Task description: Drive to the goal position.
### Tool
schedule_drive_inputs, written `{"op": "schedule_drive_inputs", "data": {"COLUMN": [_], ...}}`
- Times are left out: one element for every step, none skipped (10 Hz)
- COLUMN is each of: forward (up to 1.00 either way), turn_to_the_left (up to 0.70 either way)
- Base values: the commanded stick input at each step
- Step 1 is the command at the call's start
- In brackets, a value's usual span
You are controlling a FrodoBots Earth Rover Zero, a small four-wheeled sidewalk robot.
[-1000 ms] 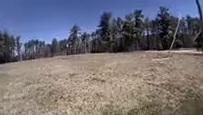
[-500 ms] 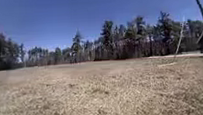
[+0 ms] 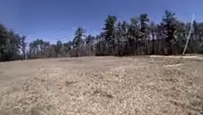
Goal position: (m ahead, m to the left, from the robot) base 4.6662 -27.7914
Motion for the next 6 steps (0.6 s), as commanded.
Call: {"op": "schedule_drive_inputs", "data": {"forward": [0.70,0.70,0.70,0.70,0.70,0.70], "turn_to_the_left": [0.00,0.00,0.00,0.00,0.00,0.00]}}
